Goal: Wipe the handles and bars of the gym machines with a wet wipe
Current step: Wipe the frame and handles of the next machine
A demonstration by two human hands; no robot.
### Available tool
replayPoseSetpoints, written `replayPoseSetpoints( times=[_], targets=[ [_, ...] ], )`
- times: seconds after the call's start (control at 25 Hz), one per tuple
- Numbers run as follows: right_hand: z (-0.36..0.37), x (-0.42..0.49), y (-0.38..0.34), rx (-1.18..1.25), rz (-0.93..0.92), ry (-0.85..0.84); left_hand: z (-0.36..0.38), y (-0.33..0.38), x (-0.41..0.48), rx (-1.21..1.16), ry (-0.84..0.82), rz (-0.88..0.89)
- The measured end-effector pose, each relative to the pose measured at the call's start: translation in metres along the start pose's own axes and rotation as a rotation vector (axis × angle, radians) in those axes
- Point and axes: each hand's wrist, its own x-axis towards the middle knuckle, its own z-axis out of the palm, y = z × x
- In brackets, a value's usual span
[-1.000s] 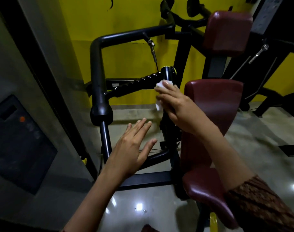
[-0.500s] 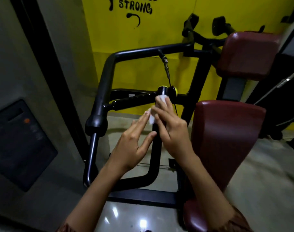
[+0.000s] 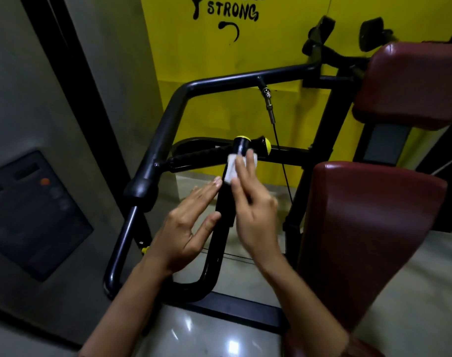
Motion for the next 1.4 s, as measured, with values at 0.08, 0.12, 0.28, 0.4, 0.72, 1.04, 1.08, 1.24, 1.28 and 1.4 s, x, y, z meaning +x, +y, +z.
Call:
replayPoseSetpoints(
  times=[0.08,0.12,0.28,0.4,0.72,1.04,1.08,1.24,1.28,1.4],
  targets=[
    [-0.009,0.039,-0.004,0.024,0.066,0.012,0.001,0.001,0.000,0.017,0.009,0.009],
    [-0.011,0.045,-0.002,0.028,0.062,0.030,0.001,0.002,-0.001,0.023,0.011,0.007],
    [-0.003,-0.029,0.004,-0.058,-0.061,-0.010,0.000,0.003,-0.002,0.020,0.007,-0.019],
    [-0.027,-0.063,0.006,-0.234,-0.347,-0.125,-0.001,0.008,-0.010,0.070,0.028,-0.024],
    [-0.044,0.011,0.005,-0.659,-0.834,-0.474,-0.002,0.039,-0.049,0.188,0.176,-0.208],
    [-0.033,0.026,0.000,-0.763,-0.976,-0.673,0.017,0.063,-0.052,0.191,0.347,-0.259],
    [-0.037,0.025,0.003,-0.758,-1.052,-0.733,0.020,0.064,-0.052,0.200,0.392,-0.258],
    [-0.048,0.083,0.001,-0.844,-0.923,-0.608,0.025,0.066,-0.049,0.166,0.471,-0.285],
    [-0.049,0.092,0.000,-0.840,-0.859,-0.569,0.026,0.066,-0.047,0.154,0.478,-0.291],
    [-0.046,0.076,0.006,-0.809,-0.902,-0.571,0.028,0.066,-0.041,0.148,0.479,-0.308]
  ],
)
